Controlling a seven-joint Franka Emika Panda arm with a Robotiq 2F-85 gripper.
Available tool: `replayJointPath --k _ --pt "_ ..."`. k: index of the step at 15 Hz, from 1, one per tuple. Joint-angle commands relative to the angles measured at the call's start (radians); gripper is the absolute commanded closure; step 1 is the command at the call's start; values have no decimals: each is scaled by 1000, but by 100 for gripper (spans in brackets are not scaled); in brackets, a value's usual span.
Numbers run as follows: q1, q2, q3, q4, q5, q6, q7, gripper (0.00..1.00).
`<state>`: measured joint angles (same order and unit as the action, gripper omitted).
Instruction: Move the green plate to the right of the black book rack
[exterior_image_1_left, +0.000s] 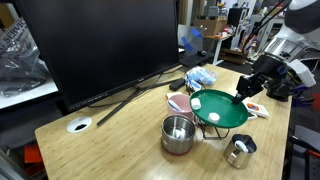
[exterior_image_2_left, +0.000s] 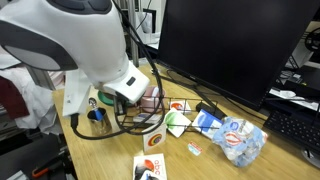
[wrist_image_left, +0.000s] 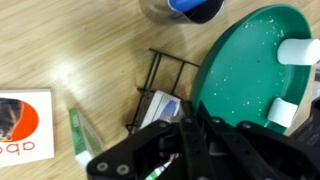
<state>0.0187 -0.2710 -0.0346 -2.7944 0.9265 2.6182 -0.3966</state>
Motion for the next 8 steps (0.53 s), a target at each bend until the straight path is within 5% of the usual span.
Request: replayJointPath --k 1,8 --pt "-46 11 -33 0 -61 29 118 98" --pt "-53 20 -59 0 -78 16 110 92"
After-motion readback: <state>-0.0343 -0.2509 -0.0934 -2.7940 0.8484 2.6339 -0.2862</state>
